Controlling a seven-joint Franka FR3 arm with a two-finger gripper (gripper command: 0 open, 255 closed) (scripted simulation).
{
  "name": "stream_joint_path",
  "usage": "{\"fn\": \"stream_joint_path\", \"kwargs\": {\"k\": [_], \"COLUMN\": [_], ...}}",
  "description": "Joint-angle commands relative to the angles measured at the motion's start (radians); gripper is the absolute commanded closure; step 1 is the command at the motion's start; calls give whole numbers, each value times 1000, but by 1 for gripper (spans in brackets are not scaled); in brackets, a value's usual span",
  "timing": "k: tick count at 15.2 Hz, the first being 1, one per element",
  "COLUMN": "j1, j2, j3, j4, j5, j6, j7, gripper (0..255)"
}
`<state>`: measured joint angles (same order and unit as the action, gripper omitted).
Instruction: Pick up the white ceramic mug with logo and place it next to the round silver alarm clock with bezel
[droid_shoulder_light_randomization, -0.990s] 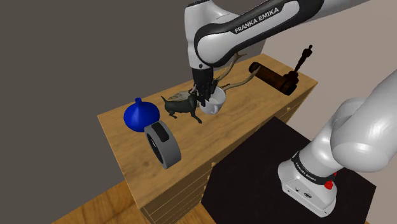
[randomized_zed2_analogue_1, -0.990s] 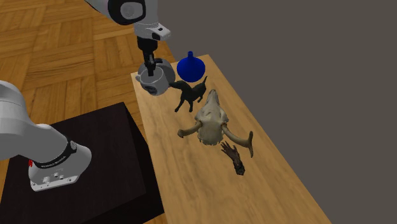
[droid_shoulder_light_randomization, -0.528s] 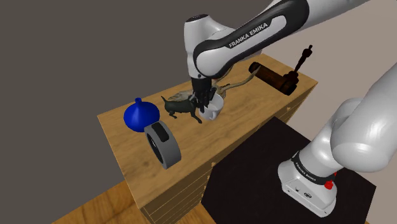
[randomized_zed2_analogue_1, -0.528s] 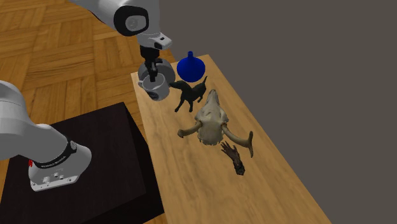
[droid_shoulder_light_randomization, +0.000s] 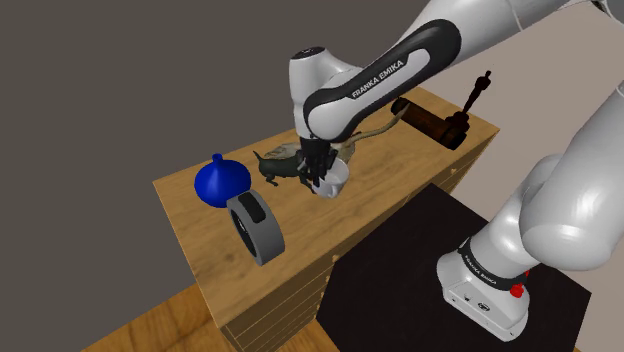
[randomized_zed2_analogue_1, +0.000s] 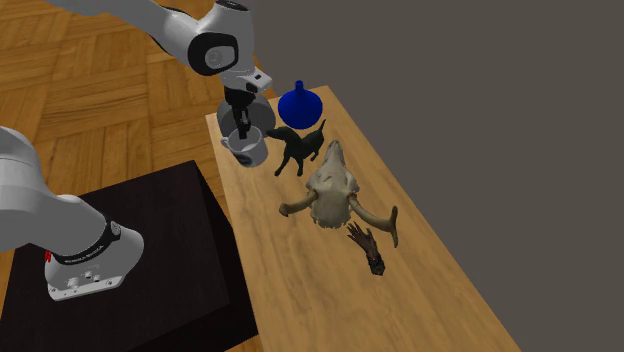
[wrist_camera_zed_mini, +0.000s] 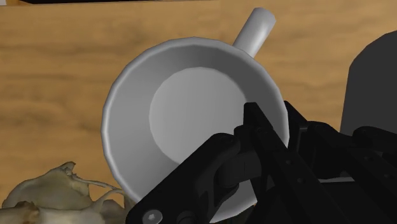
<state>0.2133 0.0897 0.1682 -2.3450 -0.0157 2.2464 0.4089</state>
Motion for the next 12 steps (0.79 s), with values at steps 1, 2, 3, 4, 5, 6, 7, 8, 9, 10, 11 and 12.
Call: {"fn": "stream_joint_path", "kwargs": {"k": [1,2,3,4,5,6,7,8,9,10,11,12], "j1": [0,1,1,1,2,2,3,3,4,4,5,6], "j2": [20,31,42,53,64,76,88,100,112,124,136,149], "j3": [-1,-1,-2,-2,-3,-4,-5,-6,-7,-8,-9,-10], "j4": [-7,-9,-11,-13,-15,-16,-18,-19,-20,-20,-21,-21], "j5": [-5,-7,-10,-13,-16,-19,-22,-25,-28,-31,-34,-38], "j6": [27,40,53,66,79,92,105,118,130,143,156,168], "j7": [3,5,7,9,11,13,15,17,19,22,24,26], "gripper": [255,255,255,255,255,255,255,255,255,255,255,255]}}
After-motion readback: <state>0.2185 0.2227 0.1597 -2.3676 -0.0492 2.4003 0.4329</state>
